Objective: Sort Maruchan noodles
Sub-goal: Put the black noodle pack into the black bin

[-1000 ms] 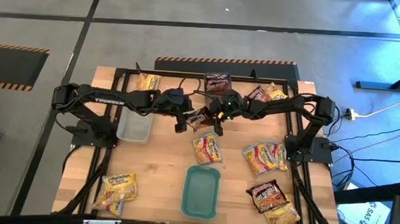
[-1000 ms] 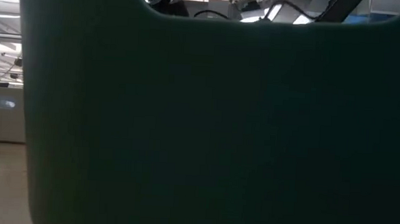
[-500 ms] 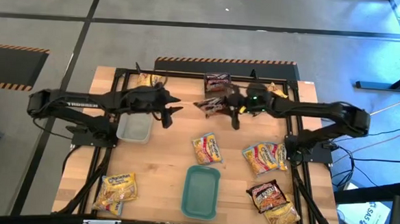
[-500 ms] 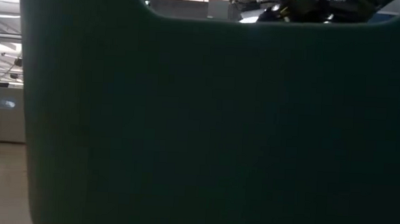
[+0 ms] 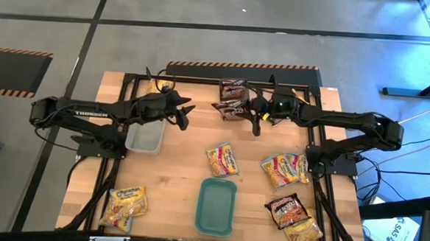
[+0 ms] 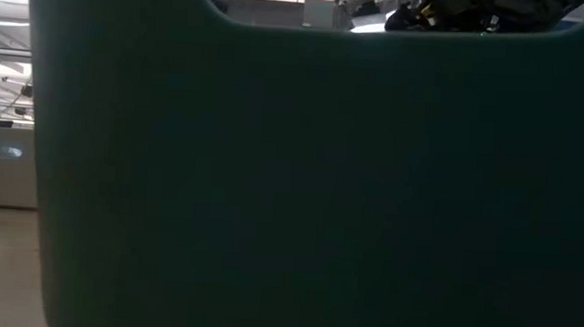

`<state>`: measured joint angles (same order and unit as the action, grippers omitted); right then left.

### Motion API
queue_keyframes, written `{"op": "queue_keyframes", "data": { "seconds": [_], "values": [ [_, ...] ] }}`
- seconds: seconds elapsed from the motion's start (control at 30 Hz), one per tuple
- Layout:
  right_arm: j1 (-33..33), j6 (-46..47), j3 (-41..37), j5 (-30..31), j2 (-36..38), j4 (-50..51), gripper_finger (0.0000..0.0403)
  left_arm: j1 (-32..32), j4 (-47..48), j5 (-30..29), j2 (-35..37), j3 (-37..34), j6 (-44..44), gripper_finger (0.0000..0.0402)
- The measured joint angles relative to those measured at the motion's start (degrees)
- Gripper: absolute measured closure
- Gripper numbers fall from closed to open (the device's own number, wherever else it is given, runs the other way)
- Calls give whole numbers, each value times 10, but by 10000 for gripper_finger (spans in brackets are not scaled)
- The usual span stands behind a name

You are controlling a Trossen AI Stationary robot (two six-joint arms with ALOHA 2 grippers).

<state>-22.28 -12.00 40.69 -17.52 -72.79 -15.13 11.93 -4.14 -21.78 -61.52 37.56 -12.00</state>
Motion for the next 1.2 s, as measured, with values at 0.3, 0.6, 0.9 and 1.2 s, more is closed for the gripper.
{"op": "queue_keyframes", "data": {
  "seconds": [0.3,0.6,0.9,1.2],
  "values": [
    [0,-22,0,-13,-3,-18,308,0,-5,-1,0,0,-14,196],
    [-4,-19,0,-61,-38,-78,308,5,-28,82,-6,0,-62,143],
    [-3,13,0,-77,-85,-176,308,-4,-62,86,-22,1,-62,144],
    [-2,60,0,-111,-107,-244,308,-5,-166,160,-90,0,22,145]
  ]
}}
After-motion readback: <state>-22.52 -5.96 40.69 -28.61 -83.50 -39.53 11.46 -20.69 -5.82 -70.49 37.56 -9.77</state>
